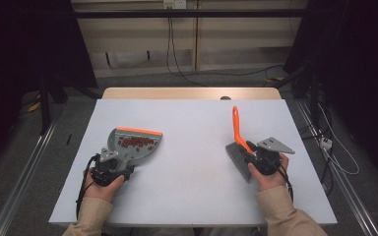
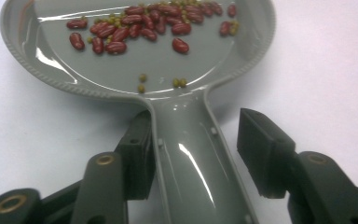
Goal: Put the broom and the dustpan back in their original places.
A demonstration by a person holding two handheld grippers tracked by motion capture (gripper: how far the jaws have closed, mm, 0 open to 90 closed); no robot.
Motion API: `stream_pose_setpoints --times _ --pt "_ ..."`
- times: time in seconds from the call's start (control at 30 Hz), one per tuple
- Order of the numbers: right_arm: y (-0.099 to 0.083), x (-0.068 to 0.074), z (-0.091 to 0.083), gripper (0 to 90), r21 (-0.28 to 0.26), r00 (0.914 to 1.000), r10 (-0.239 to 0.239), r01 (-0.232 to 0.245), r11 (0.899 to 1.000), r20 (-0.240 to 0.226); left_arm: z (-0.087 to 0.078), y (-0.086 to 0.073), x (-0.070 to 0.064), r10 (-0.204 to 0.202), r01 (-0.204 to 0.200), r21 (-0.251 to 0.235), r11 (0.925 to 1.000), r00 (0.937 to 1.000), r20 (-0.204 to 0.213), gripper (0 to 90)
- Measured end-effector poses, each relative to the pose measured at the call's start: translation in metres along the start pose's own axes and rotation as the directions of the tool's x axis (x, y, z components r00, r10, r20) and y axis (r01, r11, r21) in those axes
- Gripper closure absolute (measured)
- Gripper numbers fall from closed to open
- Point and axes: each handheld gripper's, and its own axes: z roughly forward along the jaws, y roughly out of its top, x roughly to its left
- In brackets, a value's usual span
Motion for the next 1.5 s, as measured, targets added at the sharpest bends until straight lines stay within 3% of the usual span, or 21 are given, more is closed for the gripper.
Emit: stream_pose_setpoints --times 0.1,0.13,0.3,0.5,0.6,0.83,0.93,1.03,1.1,1.23,1.33,1.5 --pt "0.002 -0.005 -0.007 44.5 -0.006 0.9985 -0.045 0.045 0.999 0.03 -0.005 0.0 0.002 -0.022 0.022 -0.026 0.9994 0.9998 -0.001 32.5" --pt "0.002 -0.007 -0.009 43.3 -0.013 0.9983 -0.049 0.049 0.999 0.032 -0.006 0.001 0.002 -0.021 0.021 -0.037 0.9991 0.9998 0.001 26.9" --pt "0.0 -0.02 -0.014 43.2 0.003 0.9988 -0.047 0.047 0.999 0.014 -0.011 0.009 0.003 0.004 -0.002 -0.104 0.9945 0.9998 0.017 16.5" --pt "-0.001 -0.042 -0.014 56.8 0.033 0.999 -0.035 0.034 0.999 0.028 -0.012 0.01 0.008 0.017 -0.012 -0.142 0.9898 0.9992 0.036 11.9" --pt "-0.003 -0.049 -0.014 57.5 0.051 0.9981 -0.046 0.043 0.998 0.041 -0.012 0.012 0.012 0.014 -0.007 -0.158 0.9875 0.9988 0.047 11.3" --pt "-0.012 -0.062 -0.009 72.1 0.167 0.9905 -0.105 0.089 0.982 0.089 -0.013 0.013 0.017 0.026 -0.013 -0.198 0.9802 0.9976 0.064 10.9" --pt "-0.016 -0.058 -0.007 75.7 0.192 0.9917 -0.117 0.105 0.976 0.053 -0.015 0.011 0.017 0.032 -0.018 -0.203 0.979 0.9972 0.068 10.9" --pt "-0.018 -0.043 -0.009 77.1 0.199 0.9943 -0.094 0.102 0.975 -0.05 -0.017 0.01 0.018 0.037 -0.023 -0.203 0.9788 0.997 0.068 10.9" --pt "-0.018 -0.035 -0.012 69.7 0.185 0.9892 -0.146 0.145 0.972 -0.006 -0.018 0.011 0.018 0.033 -0.02 -0.203 0.979 0.9974 0.063 10.9" --pt "-0.012 -0.039 -0.023 61.1 0.1 0.9952 -0.098 0.098 0.99 -0.004 -0.02 0.01 0.016 0.046 -0.03 -0.214 0.9765 0.9967 0.068 10.8" --pt "-0.014 -0.042 -0.026 50.8 0.075 0.9976 -0.063 0.065 0.995 -0.028 -0.021 0.011 0.013 0.055 -0.035 -0.23 0.9725 0.995 0.084 10.5" --pt "-0.015 -0.043 -0.034 30.1 0.033 0.9968 -0.021 0.023 0.999 -0.077 -0.022 0.01 0.01 0.078 -0.052 -0.23 0.9719 0.9911 0.107 10.4"
